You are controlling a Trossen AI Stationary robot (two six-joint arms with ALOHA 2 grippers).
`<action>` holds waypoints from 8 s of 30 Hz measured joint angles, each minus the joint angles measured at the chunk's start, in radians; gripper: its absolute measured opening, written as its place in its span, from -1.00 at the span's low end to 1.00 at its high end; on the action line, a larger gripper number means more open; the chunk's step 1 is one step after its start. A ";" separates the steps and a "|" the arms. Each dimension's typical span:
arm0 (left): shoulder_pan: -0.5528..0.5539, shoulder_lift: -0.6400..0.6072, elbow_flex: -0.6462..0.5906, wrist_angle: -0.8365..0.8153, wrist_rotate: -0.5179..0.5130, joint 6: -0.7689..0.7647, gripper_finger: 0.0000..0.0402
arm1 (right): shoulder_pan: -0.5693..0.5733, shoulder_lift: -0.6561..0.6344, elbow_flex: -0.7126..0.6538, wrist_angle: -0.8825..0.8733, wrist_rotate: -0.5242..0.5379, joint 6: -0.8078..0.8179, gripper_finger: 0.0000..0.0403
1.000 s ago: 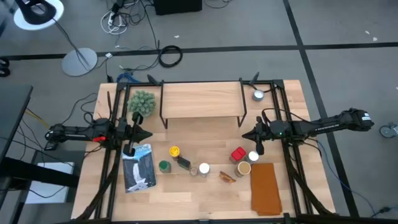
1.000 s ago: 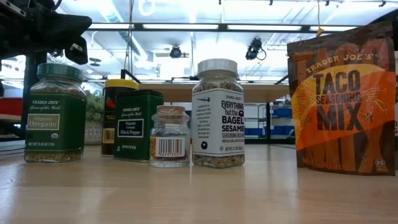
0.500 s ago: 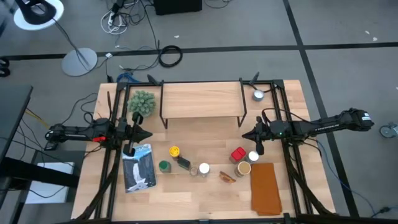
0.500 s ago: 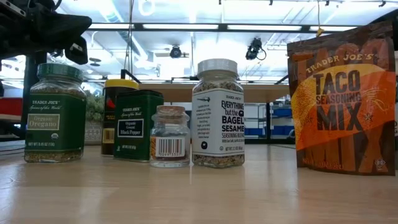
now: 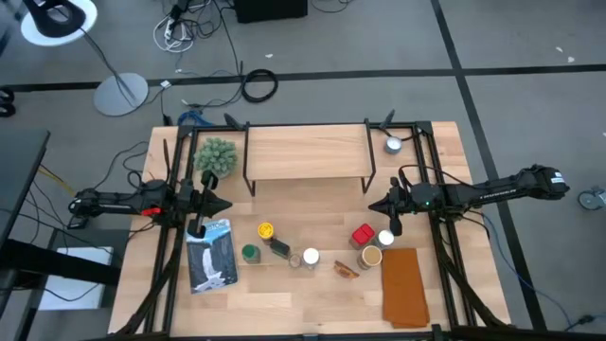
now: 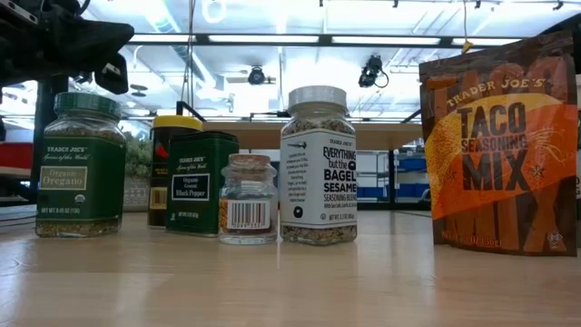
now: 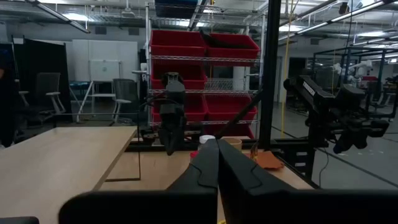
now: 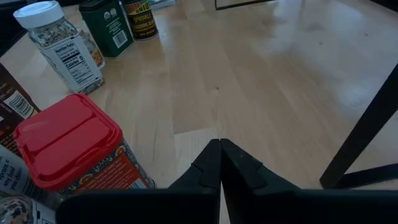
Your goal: Shelf spices
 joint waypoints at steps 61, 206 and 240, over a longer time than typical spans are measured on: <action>0.000 0.000 0.000 0.000 0.000 0.000 -0.97 | 0.000 0.000 0.000 0.000 0.000 0.000 -0.96; 0.000 0.000 0.000 -0.001 0.000 0.000 -0.97 | 0.542 1.351 1.701 -1.538 -0.069 1.237 0.52; 0.000 0.000 0.000 -0.001 0.000 0.000 -0.97 | 0.818 1.366 1.701 -1.556 0.272 1.693 0.52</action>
